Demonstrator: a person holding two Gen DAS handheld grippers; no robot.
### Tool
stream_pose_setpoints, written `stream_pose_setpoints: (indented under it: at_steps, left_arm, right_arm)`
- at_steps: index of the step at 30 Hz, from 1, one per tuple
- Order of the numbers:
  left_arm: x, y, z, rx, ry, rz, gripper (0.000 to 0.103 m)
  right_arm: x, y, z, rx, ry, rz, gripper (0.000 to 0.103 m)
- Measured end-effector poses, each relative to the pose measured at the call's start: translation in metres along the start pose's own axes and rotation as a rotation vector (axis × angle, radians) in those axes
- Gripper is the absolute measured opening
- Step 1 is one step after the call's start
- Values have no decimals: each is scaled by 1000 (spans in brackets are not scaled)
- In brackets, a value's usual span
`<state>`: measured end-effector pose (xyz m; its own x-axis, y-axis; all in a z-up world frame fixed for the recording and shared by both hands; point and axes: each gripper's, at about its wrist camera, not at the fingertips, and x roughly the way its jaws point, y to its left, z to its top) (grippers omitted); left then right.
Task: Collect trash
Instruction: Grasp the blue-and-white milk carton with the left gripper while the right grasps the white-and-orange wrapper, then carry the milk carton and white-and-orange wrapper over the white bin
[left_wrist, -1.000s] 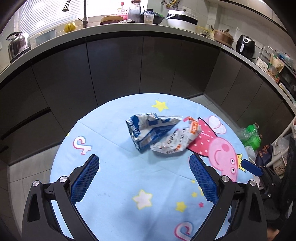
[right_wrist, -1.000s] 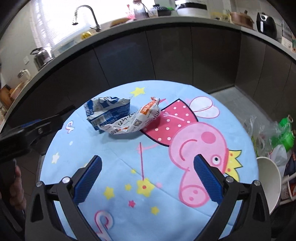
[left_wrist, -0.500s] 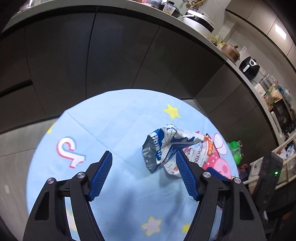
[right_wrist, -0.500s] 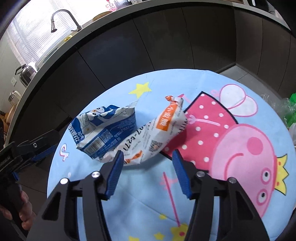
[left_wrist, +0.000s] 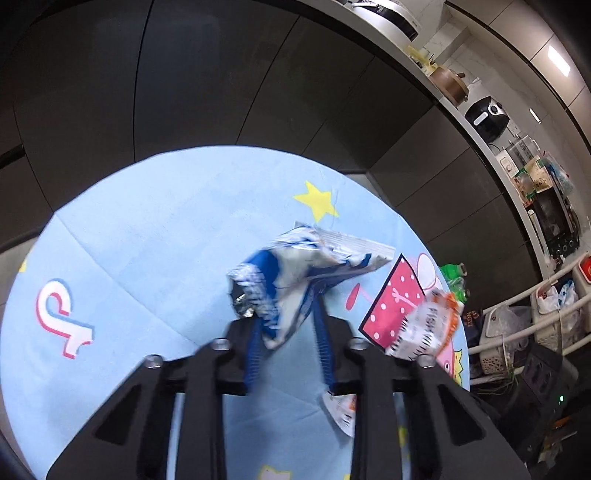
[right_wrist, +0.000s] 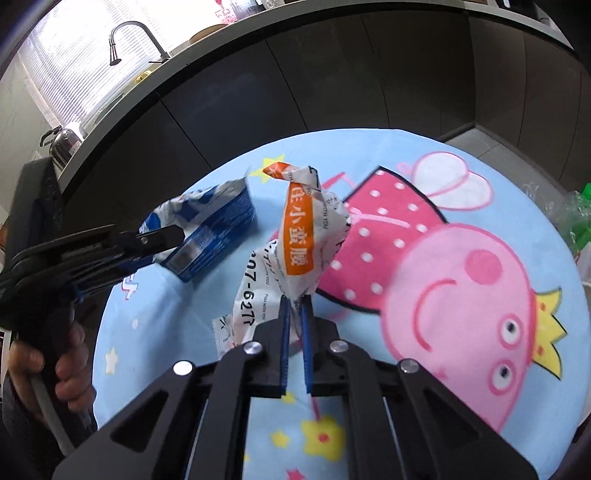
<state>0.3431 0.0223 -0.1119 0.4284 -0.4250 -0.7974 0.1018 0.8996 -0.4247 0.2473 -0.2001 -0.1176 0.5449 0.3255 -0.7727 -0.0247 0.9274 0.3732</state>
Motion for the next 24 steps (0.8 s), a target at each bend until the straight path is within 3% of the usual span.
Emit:
stream_pose_setpoints:
  at_steps: [4,15,24]
  left_arm:
    - [-3,-8,-9,14,-4,-15,3]
    - [-64,-55,-58,125,-92,-5,2]
    - [-101,-103,-88,188,-127,-55,2]
  right_arm:
    - [-23,-15,-16,2,-8,-18,8]
    - [-73,-31,-49,37,-55,13,8]
    - [-121,-51,-64,74,-136,26,8]
